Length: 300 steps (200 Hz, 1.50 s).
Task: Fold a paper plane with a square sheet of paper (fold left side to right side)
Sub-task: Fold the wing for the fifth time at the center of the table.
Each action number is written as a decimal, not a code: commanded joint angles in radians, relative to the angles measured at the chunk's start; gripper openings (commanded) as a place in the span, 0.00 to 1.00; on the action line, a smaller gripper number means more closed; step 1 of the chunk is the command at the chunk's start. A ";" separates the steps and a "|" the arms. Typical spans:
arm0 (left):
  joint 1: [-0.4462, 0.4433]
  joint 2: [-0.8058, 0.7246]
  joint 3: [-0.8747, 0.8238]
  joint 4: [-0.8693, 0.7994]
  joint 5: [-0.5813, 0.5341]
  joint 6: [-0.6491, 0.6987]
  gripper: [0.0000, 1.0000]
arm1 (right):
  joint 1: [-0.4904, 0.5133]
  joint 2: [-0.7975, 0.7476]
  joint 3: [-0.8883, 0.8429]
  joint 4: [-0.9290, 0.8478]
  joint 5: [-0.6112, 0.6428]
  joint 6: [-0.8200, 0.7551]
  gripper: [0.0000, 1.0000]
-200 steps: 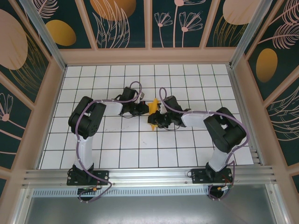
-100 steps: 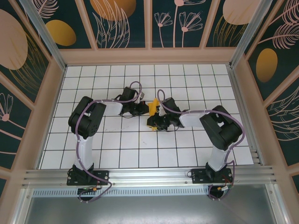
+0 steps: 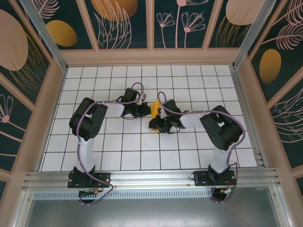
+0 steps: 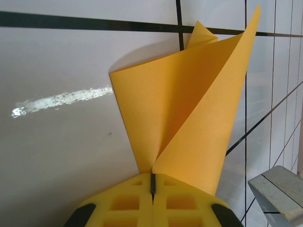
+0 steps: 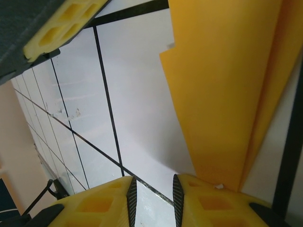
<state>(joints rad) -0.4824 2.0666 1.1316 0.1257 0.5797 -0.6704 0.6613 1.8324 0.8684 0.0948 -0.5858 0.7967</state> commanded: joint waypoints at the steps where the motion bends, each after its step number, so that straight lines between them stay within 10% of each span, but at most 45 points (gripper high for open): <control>1: 0.002 0.086 -0.007 -0.010 -0.164 0.029 0.00 | 0.025 0.046 0.008 -0.115 0.069 -0.030 0.31; 186: 0.002 0.095 0.002 -0.020 -0.169 0.037 0.00 | 0.032 -0.013 -0.031 -0.054 0.033 -0.011 0.31; 242: 0.002 0.096 0.002 -0.021 -0.167 0.038 0.00 | -0.076 -0.195 -0.026 0.027 -0.063 -0.057 0.32; 300: 0.003 0.092 -0.004 -0.026 -0.180 0.040 0.00 | -0.155 -0.054 0.140 -0.032 -0.015 -0.118 0.28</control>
<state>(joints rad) -0.4824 2.0686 1.1393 0.1116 0.5755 -0.6704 0.5014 1.6970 0.9211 0.0818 -0.6064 0.7280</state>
